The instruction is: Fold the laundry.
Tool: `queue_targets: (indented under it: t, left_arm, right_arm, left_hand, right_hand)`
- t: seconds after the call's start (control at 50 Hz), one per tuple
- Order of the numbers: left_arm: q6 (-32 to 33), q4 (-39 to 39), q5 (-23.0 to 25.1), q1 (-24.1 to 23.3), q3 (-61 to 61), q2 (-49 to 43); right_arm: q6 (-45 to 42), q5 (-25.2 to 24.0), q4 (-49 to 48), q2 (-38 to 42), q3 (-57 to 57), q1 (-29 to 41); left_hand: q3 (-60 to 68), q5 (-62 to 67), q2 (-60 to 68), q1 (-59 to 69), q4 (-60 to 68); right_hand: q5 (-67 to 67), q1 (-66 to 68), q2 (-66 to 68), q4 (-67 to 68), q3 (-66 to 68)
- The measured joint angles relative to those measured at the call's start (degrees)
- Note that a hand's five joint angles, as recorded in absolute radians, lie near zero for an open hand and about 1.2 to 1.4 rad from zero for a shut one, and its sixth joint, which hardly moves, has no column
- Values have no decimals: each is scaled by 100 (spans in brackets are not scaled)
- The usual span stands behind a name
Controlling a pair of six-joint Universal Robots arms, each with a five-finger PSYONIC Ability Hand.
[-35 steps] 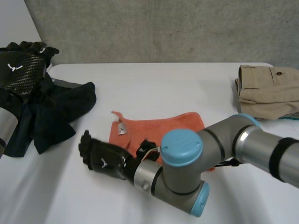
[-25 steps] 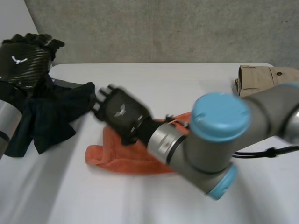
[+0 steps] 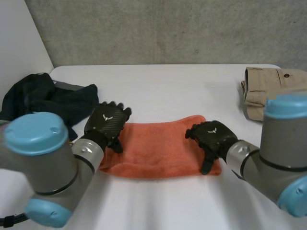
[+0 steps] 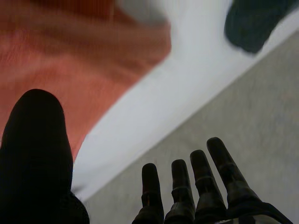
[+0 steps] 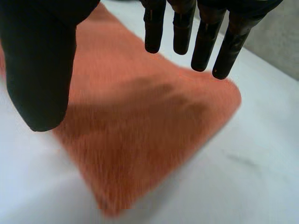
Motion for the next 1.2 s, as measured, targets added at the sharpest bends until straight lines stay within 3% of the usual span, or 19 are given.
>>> queue_targets:
  t: [0.1,0.2,0.4,0.46,0.52,0.76,0.96,1.04,1.2]
  left_arm:
    - [183,-94,-530,12,208,-540]
    - [490,-125,-682,50,189,-697]
    - [953,-84,-654,293,113,-732]
    - [961,-49,-645,324,125,-679]
    - [953,-16,-630,347,119,-597]
    - [862,-32,-555,405,-120,87]
    - [835,-54,-555,430,-408,977]
    - [773,-61,-560,440,-478,1190]
    - [462,-99,-576,443,-509,1459]
  right_arm:
    - [-180,78,-514,-77,550,-66]
    - [-340,167,-929,-133,863,-65]
    - [-880,533,-1619,-124,1225,-98]
    - [-1024,539,-1731,-122,1296,-128]
    - [-1097,511,-1763,-122,1339,-167]
    - [-1250,452,-1524,-565,1690,-533]
    - [-2208,472,-715,-1433,1593,-1113]
    - [-2446,459,-716,-1542,1271,-914]
    - [-2696,26,-1601,-970,459,998]
  left_hand:
    - [-4,-13,-6,-7,-10]
    - [-11,-21,-12,-21,-13]
    - [-12,-91,-24,-21,-54]
    - [-12,-138,-28,-21,-60]
    - [-13,-165,-42,-21,-80]
    - [-247,-357,-256,-215,-279]
    - [-315,-422,-331,-240,-345]
    - [-318,-450,-363,-240,-370]
    - [-325,-462,-371,-241,-390]
  right_hand:
    - [23,1,0,4,0]
    - [73,68,5,62,49]
    - [2221,2043,2521,2372,2386]
    - [3767,3290,4111,3976,3947]
    - [4497,3625,4859,4771,4743]
    - [4591,3625,4901,4914,4876]
    - [4647,3702,4901,4915,4876]
    - [4647,3702,4901,4917,4876]
    - [4707,3754,4901,4920,4875]
